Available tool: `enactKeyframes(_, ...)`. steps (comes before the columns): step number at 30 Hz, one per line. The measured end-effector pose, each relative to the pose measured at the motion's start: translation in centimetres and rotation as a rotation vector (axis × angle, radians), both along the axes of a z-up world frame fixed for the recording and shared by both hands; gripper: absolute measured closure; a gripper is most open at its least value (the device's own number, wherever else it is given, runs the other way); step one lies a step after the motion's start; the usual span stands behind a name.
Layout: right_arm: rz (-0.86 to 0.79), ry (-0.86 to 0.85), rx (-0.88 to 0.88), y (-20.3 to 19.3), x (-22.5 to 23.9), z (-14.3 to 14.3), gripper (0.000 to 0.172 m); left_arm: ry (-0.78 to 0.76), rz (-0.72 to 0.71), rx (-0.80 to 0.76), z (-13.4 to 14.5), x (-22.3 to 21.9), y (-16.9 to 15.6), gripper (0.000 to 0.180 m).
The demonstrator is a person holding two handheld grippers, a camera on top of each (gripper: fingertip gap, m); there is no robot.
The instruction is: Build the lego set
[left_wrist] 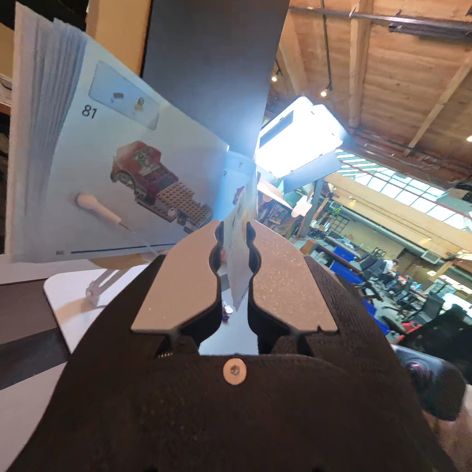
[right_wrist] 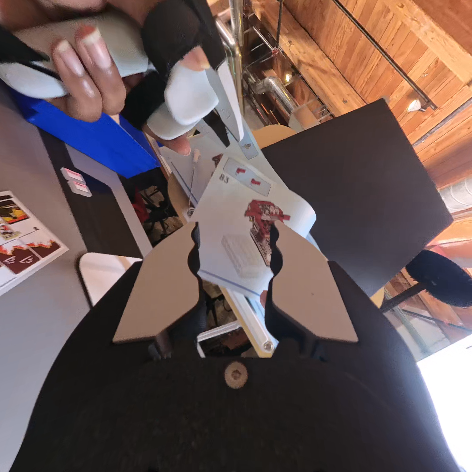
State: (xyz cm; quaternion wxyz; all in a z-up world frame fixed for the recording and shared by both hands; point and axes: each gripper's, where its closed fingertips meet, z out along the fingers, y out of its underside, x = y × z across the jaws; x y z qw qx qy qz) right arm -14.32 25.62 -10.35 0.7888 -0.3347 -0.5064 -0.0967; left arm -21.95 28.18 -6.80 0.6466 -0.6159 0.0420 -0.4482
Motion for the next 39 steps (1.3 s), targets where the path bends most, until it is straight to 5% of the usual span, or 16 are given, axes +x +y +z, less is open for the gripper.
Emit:
enactKeyframes(4, -0.068, -0.034, -0.112, 0.7, 0.7, -2.2, 0.092, 0.106, 0.116, -0.021, -1.8, -1.2, 1.3, 0.161)
enactKeyframes(6, -0.139, -0.131, -0.025, 1.5, -0.2, -3.5, 0.084, 0.064, 0.168, -0.039, -2.0, -1.9, 2.1, 0.16)
enactKeyframes(13, -0.247, -0.273, 0.247, 5.6, -2.7, -2.6, 0.094, 0.043, 0.15, -0.039, -1.7, -1.4, 1.6, 0.16)
enactKeyframes(15, -0.256, -0.301, 0.301, 6.0, -3.0, -1.8, 0.13, 0.028, 0.16, -0.04, -1.5, -1.8, 1.5, 0.16)
enactKeyframes(16, -0.233, -0.286, 0.31, 5.6, -3.0, -1.3, 0.163, 0.025, 0.173, -0.039, -1.6, -2.2, 1.5, 0.16)
enactKeyframes(17, -0.203, -0.262, 0.307, 5.0, -3.0, -0.7, 0.171, 0.034, 0.189, -0.043, -1.7, -2.6, 1.6, 0.16)
enactKeyframes(22, -0.115, -0.098, 0.108, 3.3, -1.5, 1.0, 0.171, 0.079, 0.257, -0.159, -4.4, -4.4, 2.7, 0.159)
enactKeyframes(29, 0.104, 0.371, -0.461, 3.3, 1.8, 3.2, 0.172, 0.252, 0.329, -0.189, -5.8, -2.8, 4.5, 0.149)
enactKeyframes(34, 0.157, 0.331, -0.534, 3.0, -0.9, 2.8, 0.172, 0.214, 0.415, -0.214, -5.9, -3.0, 6.0, 0.173)
enactKeyframes(39, 0.114, 0.204, -0.565, 4.0, -5.7, 1.5, 0.171, -0.12, 0.31, -0.2, -7.0, -3.2, 5.3, 0.175)
